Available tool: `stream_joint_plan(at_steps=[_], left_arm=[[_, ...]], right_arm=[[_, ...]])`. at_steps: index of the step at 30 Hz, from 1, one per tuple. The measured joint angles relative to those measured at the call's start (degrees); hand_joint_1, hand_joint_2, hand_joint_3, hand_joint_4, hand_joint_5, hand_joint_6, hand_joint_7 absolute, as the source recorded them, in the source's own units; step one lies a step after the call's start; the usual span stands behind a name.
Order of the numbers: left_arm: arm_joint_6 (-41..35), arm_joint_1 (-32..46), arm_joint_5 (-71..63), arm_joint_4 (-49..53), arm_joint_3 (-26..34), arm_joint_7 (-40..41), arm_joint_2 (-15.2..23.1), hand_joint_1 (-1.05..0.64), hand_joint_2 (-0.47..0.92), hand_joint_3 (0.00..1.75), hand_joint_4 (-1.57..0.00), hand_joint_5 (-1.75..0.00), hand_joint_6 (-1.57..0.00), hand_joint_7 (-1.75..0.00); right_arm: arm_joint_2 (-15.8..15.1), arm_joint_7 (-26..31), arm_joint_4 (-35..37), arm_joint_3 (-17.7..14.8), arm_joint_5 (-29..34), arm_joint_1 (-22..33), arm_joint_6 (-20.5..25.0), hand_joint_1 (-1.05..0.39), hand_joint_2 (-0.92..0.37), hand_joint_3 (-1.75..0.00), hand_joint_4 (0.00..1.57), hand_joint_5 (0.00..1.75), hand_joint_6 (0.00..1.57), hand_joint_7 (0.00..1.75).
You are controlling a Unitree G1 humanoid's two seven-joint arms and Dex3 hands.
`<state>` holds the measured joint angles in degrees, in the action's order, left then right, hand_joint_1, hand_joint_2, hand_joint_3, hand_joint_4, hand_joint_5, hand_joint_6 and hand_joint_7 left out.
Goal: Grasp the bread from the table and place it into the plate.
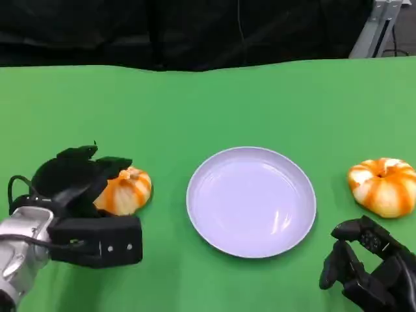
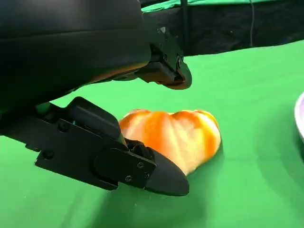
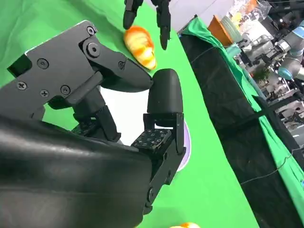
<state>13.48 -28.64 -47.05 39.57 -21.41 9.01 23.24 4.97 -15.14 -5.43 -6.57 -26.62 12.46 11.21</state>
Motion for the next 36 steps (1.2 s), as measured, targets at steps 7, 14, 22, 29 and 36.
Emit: stream_joint_plan(at_steps=[7, 14, 22, 29, 36], left_arm=[[-1.18, -3.05, 0.40, 5.62, -2.48, 0.31, -2.18, -0.86, 0.92, 0.15, -0.17, 0.00, -0.40, 0.00], [-1.41, -6.14, 0.59, 11.58, -4.12, 1.37, -4.29, -0.88, 0.92, 0.18, -0.16, 0.00, -0.39, 0.00], [-1.71, -8.07, 1.41, 19.25, -5.57, 3.38, -6.82, -0.87, 0.92, 0.18, -0.16, 0.00, -0.38, 0.00], [-1.02, -9.89, 2.90, 23.65, -6.14, 4.38, -7.59, -0.84, 0.92, 0.17, -0.19, -0.01, -0.40, -0.01], [-0.53, -10.73, 3.70, 26.35, -6.34, 5.66, -8.48, -0.74, 0.92, 0.16, -0.25, -0.03, -0.42, -0.01]], right_arm=[[0.10, 0.02, -0.07, 0.11, -0.04, 0.05, -0.01, -0.16, -0.53, -1.06, 0.85, 1.73, 0.84, 1.38], [0.13, 0.01, -0.16, 0.13, -0.35, 0.21, 0.00, -0.17, -0.53, -1.06, 0.84, 1.72, 0.84, 1.37], [0.13, -0.03, -0.17, 0.10, -0.47, 0.25, 0.00, -0.17, -0.53, -1.06, 0.85, 1.72, 0.85, 1.36], [0.06, -0.26, -0.17, 0.13, -0.46, 0.54, -0.01, -0.17, -0.56, -1.03, 0.84, 1.74, 0.84, 1.38], [0.06, -0.27, -0.44, 0.11, -0.49, 0.55, 0.01, -0.16, -0.56, -1.03, 0.85, 1.72, 0.85, 1.36]])
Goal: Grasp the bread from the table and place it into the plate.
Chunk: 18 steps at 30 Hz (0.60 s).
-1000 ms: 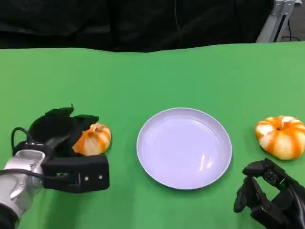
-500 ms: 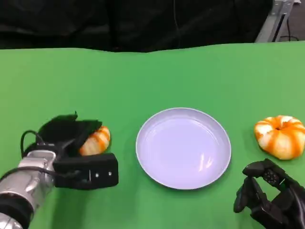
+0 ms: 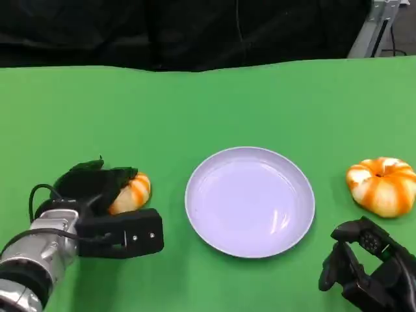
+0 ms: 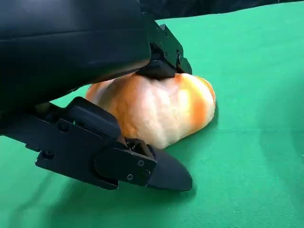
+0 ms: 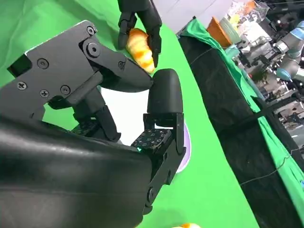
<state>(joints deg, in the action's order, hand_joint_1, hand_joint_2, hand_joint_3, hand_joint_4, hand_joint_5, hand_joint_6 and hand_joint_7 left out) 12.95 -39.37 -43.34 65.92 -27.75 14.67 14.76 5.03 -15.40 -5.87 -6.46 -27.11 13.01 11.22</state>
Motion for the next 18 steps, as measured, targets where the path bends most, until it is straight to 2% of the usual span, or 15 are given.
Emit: stream_joint_plan(at_steps=[7, 11, 13, 15, 16, 18], left_arm=[[0.46, -0.07, 1.21, 0.69, -0.16, 0.23, -0.03, -0.61, 0.92, 0.19, -0.35, -0.05, -0.43, -0.01], [0.44, -0.14, 1.25, 0.69, -0.54, 0.13, -0.01, -0.49, 0.92, 0.20, -0.48, -0.07, -0.53, -0.04], [0.34, -0.24, 1.22, 0.69, -0.98, 0.17, -0.01, -0.29, 0.92, 0.29, -0.79, -0.23, -0.76, -0.10], [-0.10, -0.53, 1.51, 0.66, -0.98, 0.17, -0.03, -0.20, 0.92, 0.30, -0.89, -0.25, -0.89, -0.12], [-0.12, -0.63, 2.19, 0.66, -0.63, 0.16, -0.11, -0.16, 0.92, 0.24, -0.98, -0.26, -1.00, -0.13], [0.06, -0.60, 4.54, 0.67, 1.00, 0.19, -0.56, -0.13, 0.92, 0.18, -1.11, -0.30, -1.12, -0.15]], right_arm=[[-0.01, -0.03, -0.04, 0.00, -0.01, 0.02, 0.00, -0.17, -0.56, -1.02, 0.84, 1.73, 0.85, 1.36], [0.00, 0.00, -0.05, 0.00, 0.02, 0.04, 0.00, -0.17, -0.55, -1.02, 0.85, 1.72, 0.85, 1.37], [0.00, 0.03, -0.08, 0.01, 0.03, 0.04, 0.00, -0.16, -0.55, -1.03, 0.85, 1.72, 0.86, 1.36], [0.00, 0.03, -0.09, 0.01, 0.03, 0.04, 0.00, -0.16, -0.55, -1.03, 0.85, 1.72, 0.86, 1.36], [0.00, 0.03, -0.10, 0.01, 0.03, 0.04, 0.00, -0.16, -0.55, -1.04, 0.85, 1.73, 0.85, 1.37], [0.00, 0.02, -0.10, 0.00, 0.03, 0.04, -0.01, -0.16, -0.55, -1.04, 0.85, 1.73, 0.86, 1.37]])
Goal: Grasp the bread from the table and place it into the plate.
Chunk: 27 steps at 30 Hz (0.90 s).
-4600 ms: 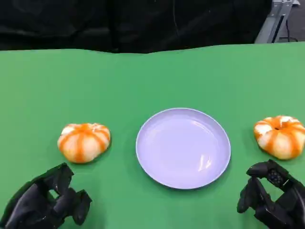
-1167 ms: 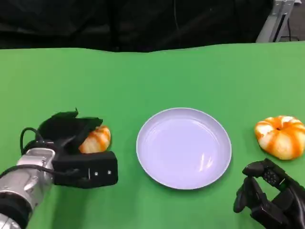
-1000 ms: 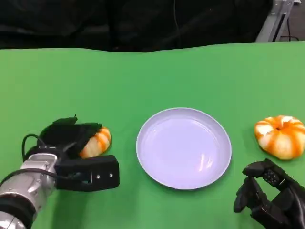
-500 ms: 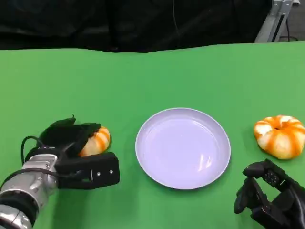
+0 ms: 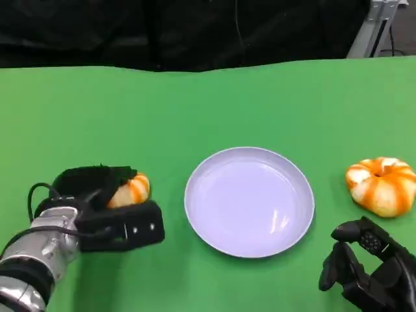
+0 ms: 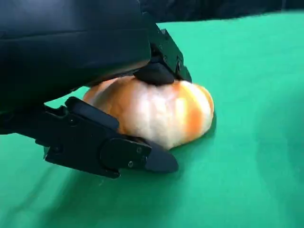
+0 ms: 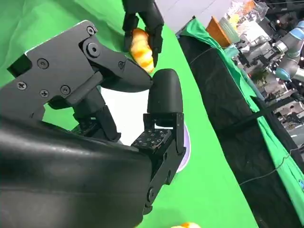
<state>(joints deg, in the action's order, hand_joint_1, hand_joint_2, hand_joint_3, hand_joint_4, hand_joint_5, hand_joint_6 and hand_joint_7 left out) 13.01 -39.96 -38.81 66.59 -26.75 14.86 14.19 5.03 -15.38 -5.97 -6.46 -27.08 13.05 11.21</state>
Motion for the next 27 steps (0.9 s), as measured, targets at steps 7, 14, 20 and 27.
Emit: stream_joint_plan(at_steps=[7, 14, 20, 27], left_arm=[[1.09, 0.74, 3.32, -1.04, 2.08, 4.41, -0.36, -0.09, 0.92, 0.31, -0.72, -1.71, -0.52, -1.68], [3.65, 2.45, 3.38, -4.21, 2.01, 5.52, -0.17, -0.10, 0.88, 0.33, -0.71, -1.75, -0.47, -1.75], [5.59, 2.84, 3.31, -11.69, 2.09, 6.17, -0.04, -0.08, 0.90, 0.33, -0.73, -1.75, -0.52, -1.75], [5.30, 5.62, 3.07, -23.56, 2.07, 5.29, 0.13, -0.08, 0.91, 0.38, -0.74, -1.75, -0.60, -1.75]], right_arm=[[-0.01, 0.01, 0.00, 0.00, -0.01, 0.00, 0.01, -0.17, -0.55, -1.03, 0.84, 1.73, 0.85, 1.38], [-0.01, 0.31, -0.11, -0.01, 0.00, -0.01, 0.04, -0.17, -0.55, -1.04, 0.84, 1.73, 0.85, 1.37], [-0.07, 0.27, -0.10, -0.03, -0.05, -0.05, 0.08, -0.17, -0.55, -1.04, 0.83, 1.74, 0.83, 1.39], [-0.08, 0.33, -0.10, -0.05, 0.00, -0.05, 0.10, -0.17, -0.53, -1.05, 0.84, 1.73, 0.84, 1.39]])
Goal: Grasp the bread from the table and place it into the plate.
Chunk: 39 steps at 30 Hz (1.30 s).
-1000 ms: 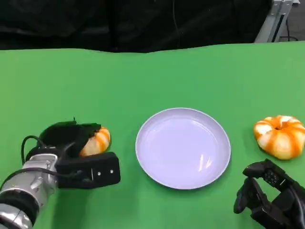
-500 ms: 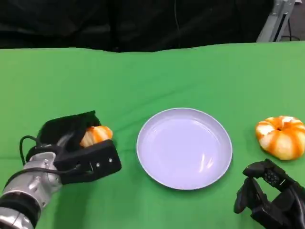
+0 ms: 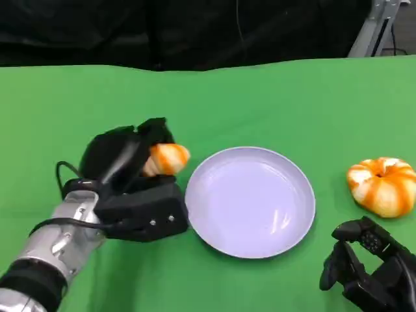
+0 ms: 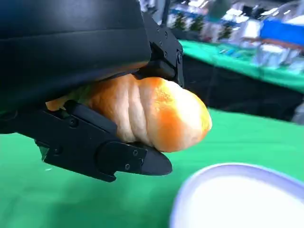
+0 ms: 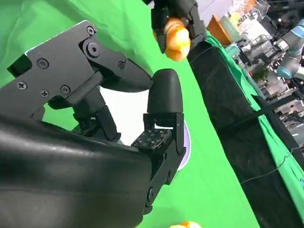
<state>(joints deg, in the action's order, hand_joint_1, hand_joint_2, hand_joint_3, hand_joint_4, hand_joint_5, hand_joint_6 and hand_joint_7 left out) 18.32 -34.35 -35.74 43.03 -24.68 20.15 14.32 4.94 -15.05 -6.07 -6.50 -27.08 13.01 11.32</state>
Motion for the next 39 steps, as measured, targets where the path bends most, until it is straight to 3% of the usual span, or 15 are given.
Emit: stream_joint_plan(at_steps=[2, 5, 8, 15, 28, 31, 32, 34, 36, 37, 39], left_arm=[[0.35, 1.18, -0.43, -4.02, -0.18, -0.52, -0.01, -0.07, 0.88, 0.41, -0.75, -1.75, -0.62, -1.75], [0.61, 2.37, -0.91, -8.53, -0.28, -1.19, -0.09, -0.07, 0.76, 0.67, -0.77, -1.75, -0.67, -1.73], [0.74, 2.90, -2.02, -11.73, -0.88, -1.59, -1.12, -0.06, 0.70, 0.72, -0.78, -1.75, -0.68, -1.72], [0.63, 3.71, -2.71, -11.87, -3.47, -2.91, -5.80, -0.07, 0.70, 0.70, -0.77, -1.75, -0.67, -1.69], [3.18, 1.71, -4.79, 3.15, -5.96, 1.11, -11.34, -0.06, 0.79, 0.49, -0.66, -1.75, -0.68, -1.53], [4.67, 0.19, -4.73, 5.43, -6.01, 1.41, -11.51, -0.07, 0.89, 0.37, -0.63, -1.68, -0.74, -1.29], [5.51, -0.28, -4.57, 6.07, -6.00, 1.40, -11.52, -0.08, 0.90, 0.36, -0.64, -1.63, -0.76, -1.19], [7.31, -1.00, -4.13, 6.99, -5.92, 1.30, -11.46, -0.20, 0.92, 0.33, -0.64, -1.07, -0.83, -0.64], [8.76, -1.37, -3.99, 7.17, -5.86, 0.24, -11.22, -0.42, 0.92, 0.34, -0.59, -0.50, -0.79, -0.17], [8.96, -1.47, -4.09, 7.18, -5.98, -0.37, -11.03, -0.47, 0.92, 0.34, -0.58, -0.38, -0.78, -0.09], [8.89, -1.59, -4.60, 7.17, -6.67, -1.15, -10.46, -0.84, 0.92, 0.43, -0.19, -0.09, -0.45, -0.02]], right_arm=[[0.00, 0.07, -0.02, 0.00, 0.00, 0.00, 0.05, -0.16, -0.54, -1.05, 0.84, 1.74, 0.83, 1.40], [0.00, 0.05, -0.05, 0.02, -0.02, 0.05, 0.05, -0.17, -0.54, -1.05, 0.83, 1.74, 0.83, 1.40], [0.00, 0.08, -0.13, 0.00, -0.04, 0.14, 0.14, -0.16, -0.54, -1.05, 0.83, 1.75, 0.83, 1.41], [0.00, 0.07, -0.28, 0.03, -0.04, 0.23, 0.13, -0.16, -0.54, -1.05, 0.84, 1.74, 0.84, 1.40], [0.06, 0.08, -1.27, 0.18, -0.06, 0.61, 0.13, -0.16, -0.55, -1.02, 0.86, 1.71, 0.86, 1.36], [0.12, 0.40, -1.55, 0.37, -0.02, 0.73, 0.13, -0.16, -0.56, -1.01, 0.86, 1.72, 0.86, 1.35], [0.17, 0.52, -1.64, 0.41, -0.02, 0.76, 0.13, -0.16, -0.56, -1.01, 0.86, 1.72, 0.86, 1.35], [0.19, 0.55, -1.70, 0.46, -0.01, 0.81, 0.12, -0.16, -0.56, -1.01, 0.85, 1.72, 0.86, 1.35], [0.21, 0.55, -1.73, 0.53, -0.02, 0.88, 0.12, -0.16, -0.56, -1.00, 0.86, 1.71, 0.87, 1.35], [0.22, 0.56, -1.77, 0.55, -0.02, 0.91, 0.12, -0.16, -0.56, -1.00, 0.86, 1.70, 0.87, 1.34], [0.23, 0.60, -1.85, 0.55, -0.02, 0.92, 0.13, -0.17, -0.57, -1.00, 0.86, 1.70, 0.87, 1.34]])
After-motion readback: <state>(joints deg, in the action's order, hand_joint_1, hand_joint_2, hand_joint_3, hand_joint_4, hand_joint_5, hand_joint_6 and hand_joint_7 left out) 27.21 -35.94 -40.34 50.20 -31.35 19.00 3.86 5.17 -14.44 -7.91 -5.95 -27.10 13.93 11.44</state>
